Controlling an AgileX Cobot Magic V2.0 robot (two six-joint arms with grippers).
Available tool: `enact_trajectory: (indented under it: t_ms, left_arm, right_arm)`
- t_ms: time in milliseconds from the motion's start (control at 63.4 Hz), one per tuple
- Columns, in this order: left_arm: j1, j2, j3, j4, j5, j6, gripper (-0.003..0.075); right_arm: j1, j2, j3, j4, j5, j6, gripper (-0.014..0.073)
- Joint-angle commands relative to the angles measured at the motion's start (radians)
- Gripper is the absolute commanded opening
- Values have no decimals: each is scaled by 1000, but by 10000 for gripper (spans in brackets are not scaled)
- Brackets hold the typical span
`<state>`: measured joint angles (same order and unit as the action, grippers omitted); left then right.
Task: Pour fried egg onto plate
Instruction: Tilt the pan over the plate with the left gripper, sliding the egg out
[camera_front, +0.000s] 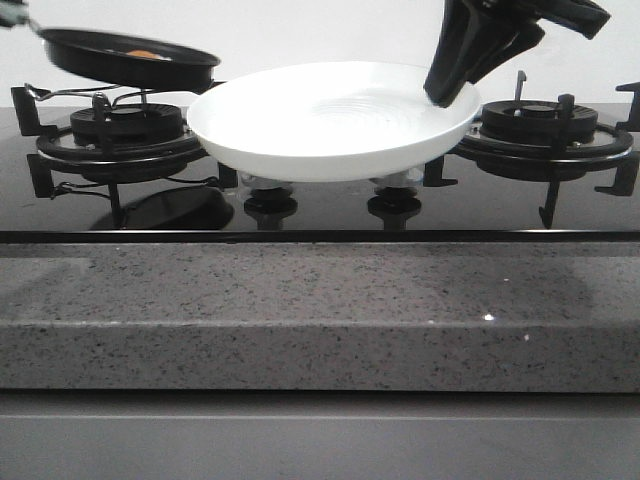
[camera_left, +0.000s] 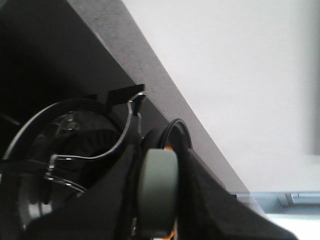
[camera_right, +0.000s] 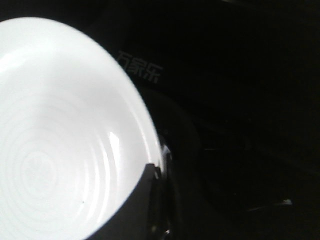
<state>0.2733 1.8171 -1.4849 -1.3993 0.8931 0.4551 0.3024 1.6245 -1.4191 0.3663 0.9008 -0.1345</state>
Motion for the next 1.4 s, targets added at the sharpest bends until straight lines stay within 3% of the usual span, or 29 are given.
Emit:
enact_trajectory:
  t_ms: [0, 221, 599, 835, 1230, 1387]
  left_arm:
    - [-5, -98, -73, -122, 75, 24, -20]
    - [-90, -203, -86, -64, 75, 50, -20]
    - [-485, -344, -95, 337, -177, 12, -20]
    - [-703, -349, -224, 974, -210, -331, -20]
    - [-1103, -345, -367, 1847, 12, -756, -20]
    - [-1209, -345, -367, 1985, 42, -802, -20]
  right_arm:
    - [-3, -51, -25, 31, -40, -8, -117]
    - [-3, -51, -25, 31, -39, -8, -117]
    - [-3, -51, -25, 31, -39, -8, -117]
    - [-3, -51, -25, 31, -39, -8, -117]
    - [-3, -51, -25, 31, -39, -8, -117]
    - [-3, -51, -25, 31, -39, -8, -117]
